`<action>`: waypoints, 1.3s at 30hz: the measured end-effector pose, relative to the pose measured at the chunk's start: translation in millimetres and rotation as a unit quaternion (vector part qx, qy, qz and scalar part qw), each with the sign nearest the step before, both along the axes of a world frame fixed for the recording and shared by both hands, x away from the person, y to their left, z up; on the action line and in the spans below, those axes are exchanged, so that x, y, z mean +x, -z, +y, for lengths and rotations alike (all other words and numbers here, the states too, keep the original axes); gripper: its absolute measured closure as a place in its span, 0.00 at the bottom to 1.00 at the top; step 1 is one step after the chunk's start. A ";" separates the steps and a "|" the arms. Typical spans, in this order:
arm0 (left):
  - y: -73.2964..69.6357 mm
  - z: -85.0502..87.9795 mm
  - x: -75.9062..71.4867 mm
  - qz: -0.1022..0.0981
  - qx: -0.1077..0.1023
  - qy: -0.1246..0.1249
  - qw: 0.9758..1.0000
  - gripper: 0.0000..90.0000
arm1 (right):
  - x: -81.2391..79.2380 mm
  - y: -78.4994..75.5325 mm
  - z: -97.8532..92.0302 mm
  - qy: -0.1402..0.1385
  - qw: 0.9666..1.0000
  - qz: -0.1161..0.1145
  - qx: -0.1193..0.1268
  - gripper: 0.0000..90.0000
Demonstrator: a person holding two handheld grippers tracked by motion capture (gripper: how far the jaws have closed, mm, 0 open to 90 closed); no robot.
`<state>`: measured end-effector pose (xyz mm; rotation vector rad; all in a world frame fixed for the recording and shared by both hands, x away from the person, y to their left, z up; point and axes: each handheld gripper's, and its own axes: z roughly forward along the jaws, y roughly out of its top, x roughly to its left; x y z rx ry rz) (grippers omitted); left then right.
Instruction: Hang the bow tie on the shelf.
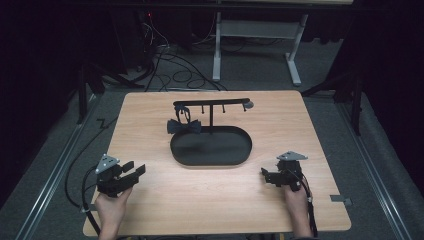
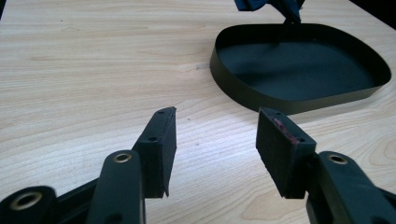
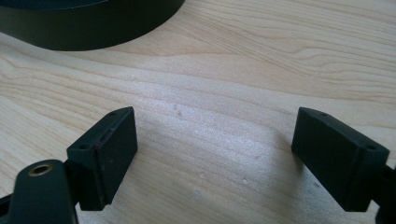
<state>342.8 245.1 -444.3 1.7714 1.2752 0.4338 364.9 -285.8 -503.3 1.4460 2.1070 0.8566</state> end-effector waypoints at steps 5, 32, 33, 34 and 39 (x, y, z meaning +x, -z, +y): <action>5.7 0.4 3.3 0.005 0.002 -0.005 1.000 0.53 | 0.0 0.0 0.0 0.000 1.000 0.000 0.000 0.17; 33.1 -7.8 23.3 0.039 0.035 -0.012 0.999 0.53 | 0.0 0.0 0.0 0.000 1.000 0.000 0.000 0.17; 33.8 -8.0 23.7 0.039 0.035 -0.013 0.999 0.53 | 0.0 0.0 0.0 0.000 1.000 0.000 0.000 0.17; 34.3 -8.2 23.9 0.039 0.036 -0.014 0.999 0.53 | 0.0 0.0 0.0 0.000 1.000 0.000 0.000 0.17; 37.6 -9.7 25.7 0.041 0.040 -0.014 0.998 0.53 | 0.0 0.0 0.0 0.000 1.000 0.000 0.000 0.17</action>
